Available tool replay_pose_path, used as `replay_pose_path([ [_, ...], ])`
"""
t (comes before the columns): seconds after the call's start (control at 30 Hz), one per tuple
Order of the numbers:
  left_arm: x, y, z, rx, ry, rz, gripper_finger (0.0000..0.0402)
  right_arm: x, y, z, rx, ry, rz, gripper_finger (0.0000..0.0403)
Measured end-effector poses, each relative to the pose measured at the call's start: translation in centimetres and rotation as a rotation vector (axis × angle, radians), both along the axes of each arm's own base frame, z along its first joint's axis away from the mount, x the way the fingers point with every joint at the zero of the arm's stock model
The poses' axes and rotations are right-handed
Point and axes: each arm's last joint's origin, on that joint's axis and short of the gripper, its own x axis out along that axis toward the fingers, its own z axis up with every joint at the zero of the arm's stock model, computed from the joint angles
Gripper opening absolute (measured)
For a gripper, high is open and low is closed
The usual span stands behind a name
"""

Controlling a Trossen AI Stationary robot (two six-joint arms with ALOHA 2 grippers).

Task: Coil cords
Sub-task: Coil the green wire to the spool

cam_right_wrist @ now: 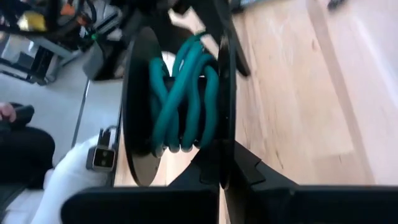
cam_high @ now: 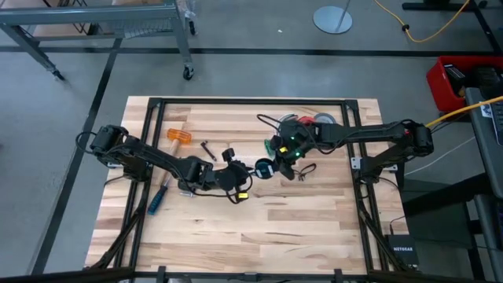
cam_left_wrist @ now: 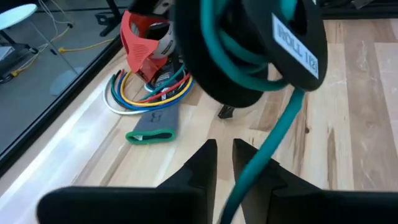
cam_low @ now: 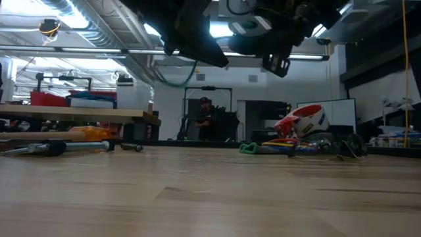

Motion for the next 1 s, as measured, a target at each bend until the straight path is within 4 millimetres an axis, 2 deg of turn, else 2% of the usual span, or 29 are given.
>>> replay_pose_path([
  [1.0,-0.3,-0.1,-0.4,-0.017,0.044,-0.006,0.0046,-1.8,0.3,-1.6,-0.008,0.225,0.057,0.0003],
])
